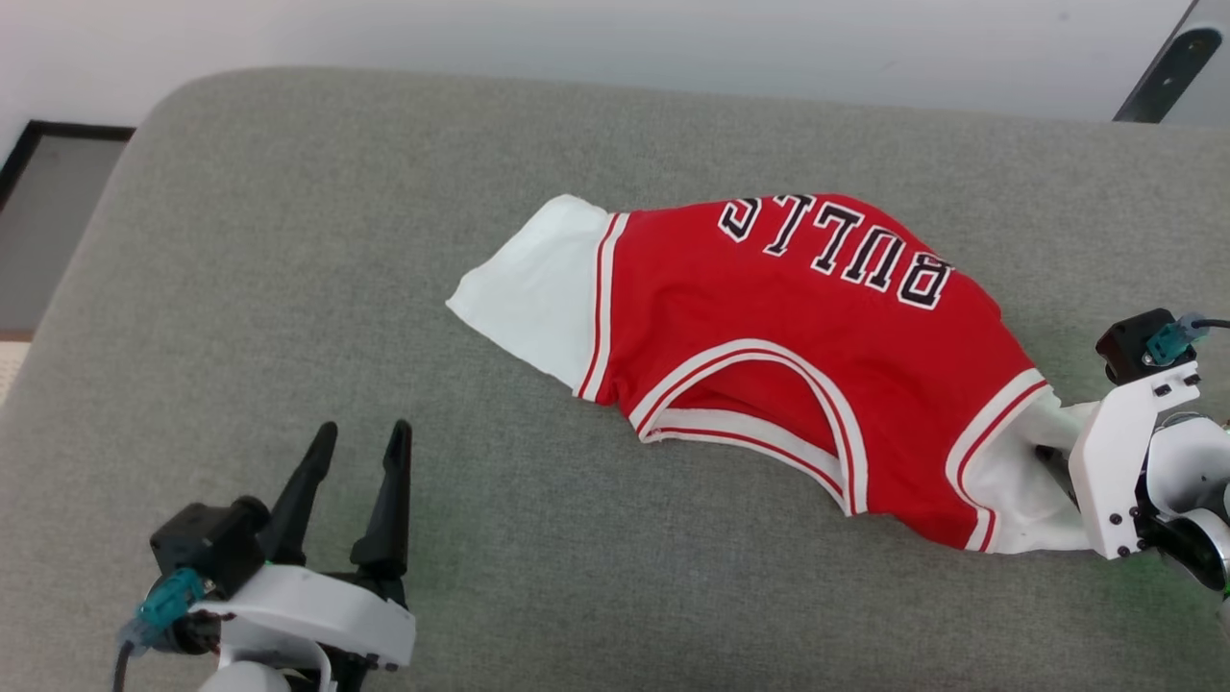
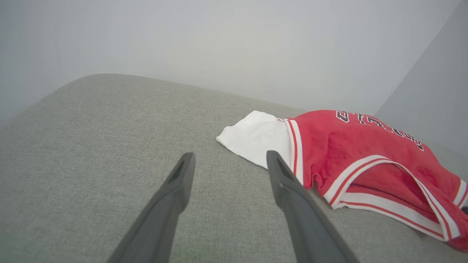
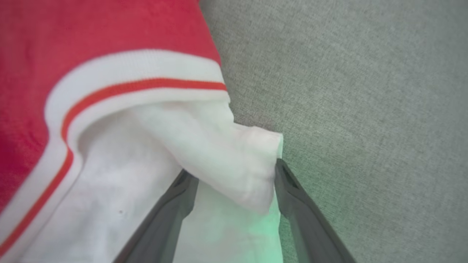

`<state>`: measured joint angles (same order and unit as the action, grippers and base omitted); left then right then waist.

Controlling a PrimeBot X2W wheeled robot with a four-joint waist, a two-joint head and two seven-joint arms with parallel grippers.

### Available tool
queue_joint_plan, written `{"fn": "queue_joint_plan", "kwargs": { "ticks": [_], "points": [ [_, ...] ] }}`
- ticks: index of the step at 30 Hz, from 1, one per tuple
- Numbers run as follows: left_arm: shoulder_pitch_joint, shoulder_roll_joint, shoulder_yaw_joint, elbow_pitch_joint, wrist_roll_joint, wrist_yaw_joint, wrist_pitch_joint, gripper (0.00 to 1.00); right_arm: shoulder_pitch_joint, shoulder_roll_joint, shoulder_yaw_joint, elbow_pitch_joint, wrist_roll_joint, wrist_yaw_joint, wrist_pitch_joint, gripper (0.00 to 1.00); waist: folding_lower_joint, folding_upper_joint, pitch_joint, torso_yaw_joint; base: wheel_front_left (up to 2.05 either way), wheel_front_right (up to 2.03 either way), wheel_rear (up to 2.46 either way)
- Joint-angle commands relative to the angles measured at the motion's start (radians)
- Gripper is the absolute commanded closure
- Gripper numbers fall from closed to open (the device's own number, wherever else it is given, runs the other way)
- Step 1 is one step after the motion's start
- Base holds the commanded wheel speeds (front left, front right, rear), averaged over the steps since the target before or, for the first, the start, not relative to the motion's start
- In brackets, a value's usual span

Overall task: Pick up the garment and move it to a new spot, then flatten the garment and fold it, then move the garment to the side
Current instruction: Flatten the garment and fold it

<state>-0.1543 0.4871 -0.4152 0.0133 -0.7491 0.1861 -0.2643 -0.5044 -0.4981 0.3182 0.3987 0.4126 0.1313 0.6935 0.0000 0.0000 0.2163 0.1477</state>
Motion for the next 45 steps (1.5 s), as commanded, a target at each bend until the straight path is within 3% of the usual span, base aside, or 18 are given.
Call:
{"fn": "queue_joint_plan", "kwargs": {
  "ticks": [1,6,7,8,9,21,25,29,35,42,45],
  "points": [
    [-0.008,-0.005,0.006,0.005,0.005,-0.008,0.000,0.00,-0.012,-0.001,0.015,0.026,0.000,-0.001,-0.011,0.00,0.0000,0.0000,0.016,0.006,0.00,0.00,0.00],
    [-0.017,-0.007,0.022,0.013,0.010,-0.019,0.000,0.00,-0.023,0.011,0.054,0.093,0.013,-0.001,-0.042,0.00,0.0000,0.0000,0.036,0.005,0.00,0.00,0.00],
    [-0.018,-0.006,0.023,0.015,0.010,-0.021,0.000,0.00,-0.025,0.013,0.062,0.103,0.017,-0.001,-0.047,0.21,0.0000,0.0000,0.038,0.005,0.00,0.00,0.00],
    [-0.021,-0.004,0.025,0.016,0.010,-0.024,0.000,0.00,-0.030,0.014,0.072,0.107,0.020,-0.001,-0.056,0.67,0.0000,0.0000,0.041,0.004,0.00,0.00,0.00],
    [-0.025,-0.003,0.027,0.017,0.008,-0.027,0.000,0.00,-0.035,0.014,0.076,0.112,0.022,-0.001,-0.069,1.00,0.0000,0.0000,0.043,0.003,0.00,0.00,0.00],
    [-0.070,0.024,0.028,0.014,-0.005,-0.055,0.025,0.00,-0.068,0.029,0.120,0.182,0.046,-0.001,-0.118,1.00,0.0000,0.0000,0.035,-0.013,0.00,0.00,0.00],
    [-0.168,0.058,0.018,0.029,0.007,-0.093,0.075,0.00,-0.080,0.033,0.129,0.198,0.049,-0.001,-0.132,1.00,0.0000,0.0000,0.039,-0.015,0.00,0.00,0.00],
    [-0.334,0.083,-0.002,0.082,-0.007,-0.165,0.180,0.00,-0.105,0.039,0.137,0.199,0.053,-0.001,-0.139,1.00,0.0000,0.0000,0.056,-0.023,0.00,0.00,0.00],
    [-0.596,0.043,-0.062,0.327,-0.119,-0.282,0.435,0.00,-0.153,0.056,0.157,0.193,0.047,-0.001,-0.151,1.00,0.0000,0.0000,0.097,-0.052,0.00,0.00,0.00],
    [-0.786,0.022,-0.165,0.659,-0.166,-0.315,0.665,0.00,-0.200,0.081,0.196,0.194,0.044,-0.001,-0.155,1.00,0.0000,0.0000,0.138,-0.097,0.00,0.00,0.00],
    [-0.838,0.009,-0.213,0.733,-0.184,-0.317,0.722,0.00,-0.213,0.084,0.212,0.194,0.046,-0.001,-0.156,1.00,0.0000,0.0000,0.154,-0.110,0.00,0.00,0.00]
  ]
}}
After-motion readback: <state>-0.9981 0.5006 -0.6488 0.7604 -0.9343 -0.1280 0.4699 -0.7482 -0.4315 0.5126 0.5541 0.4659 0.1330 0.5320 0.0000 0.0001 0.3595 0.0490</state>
